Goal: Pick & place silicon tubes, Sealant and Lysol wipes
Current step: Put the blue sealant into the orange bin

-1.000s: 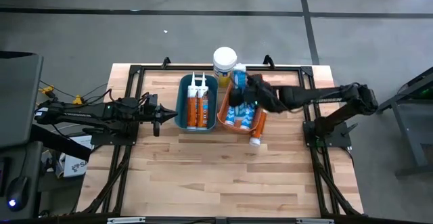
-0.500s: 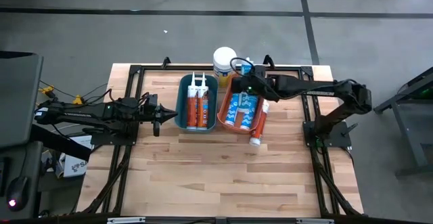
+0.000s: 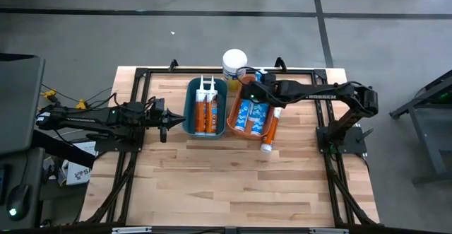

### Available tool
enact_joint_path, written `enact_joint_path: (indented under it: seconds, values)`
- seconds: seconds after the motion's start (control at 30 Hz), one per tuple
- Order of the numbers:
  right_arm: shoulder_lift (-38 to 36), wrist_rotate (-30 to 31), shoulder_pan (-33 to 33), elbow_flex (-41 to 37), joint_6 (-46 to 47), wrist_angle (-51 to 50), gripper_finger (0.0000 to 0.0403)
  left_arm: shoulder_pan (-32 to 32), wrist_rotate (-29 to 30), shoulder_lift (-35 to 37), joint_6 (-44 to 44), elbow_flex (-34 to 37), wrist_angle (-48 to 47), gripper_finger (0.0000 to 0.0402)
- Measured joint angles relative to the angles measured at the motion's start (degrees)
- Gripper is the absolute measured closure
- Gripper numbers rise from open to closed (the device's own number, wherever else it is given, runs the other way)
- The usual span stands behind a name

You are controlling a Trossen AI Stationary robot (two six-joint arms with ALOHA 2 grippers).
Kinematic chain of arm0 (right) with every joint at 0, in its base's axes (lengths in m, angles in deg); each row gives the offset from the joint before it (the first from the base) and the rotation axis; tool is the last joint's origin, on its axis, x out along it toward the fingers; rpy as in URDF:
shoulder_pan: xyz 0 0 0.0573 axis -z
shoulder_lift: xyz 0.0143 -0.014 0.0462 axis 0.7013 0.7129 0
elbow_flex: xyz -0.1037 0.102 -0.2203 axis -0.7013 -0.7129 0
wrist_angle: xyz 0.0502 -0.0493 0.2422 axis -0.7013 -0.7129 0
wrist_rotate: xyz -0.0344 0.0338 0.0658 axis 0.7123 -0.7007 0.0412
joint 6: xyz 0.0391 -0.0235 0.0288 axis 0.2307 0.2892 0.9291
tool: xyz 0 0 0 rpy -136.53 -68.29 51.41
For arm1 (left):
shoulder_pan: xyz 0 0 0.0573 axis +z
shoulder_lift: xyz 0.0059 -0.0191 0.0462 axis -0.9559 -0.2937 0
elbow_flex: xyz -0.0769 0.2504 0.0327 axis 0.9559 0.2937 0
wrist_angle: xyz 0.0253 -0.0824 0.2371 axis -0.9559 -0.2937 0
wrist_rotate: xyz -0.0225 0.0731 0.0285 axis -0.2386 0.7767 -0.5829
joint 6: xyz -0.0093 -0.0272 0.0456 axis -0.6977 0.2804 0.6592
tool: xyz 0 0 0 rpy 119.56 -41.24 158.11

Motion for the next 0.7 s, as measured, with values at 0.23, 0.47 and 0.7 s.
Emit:
enact_joint_path:
  seconds: [0.23,0.47,0.7]
  values:
    - [0.0,-2.5,-0.5,0.0,5.2,-4.0,0.0195,0.0,0.0,0.0,0.0,0.0,0.0,0.0401]
    - [2.0,-5.8,-0.5,0.0,6.5,-2.6,0.0195,0.0,0.0,0.0,0.0,0.0,0.0,0.0401]
    - [2.6,-5.9,-0.5,0.0,6.4,-2.3,0.0156,0.0,0.0,0.0,0.0,0.0,0.0,0.0401]
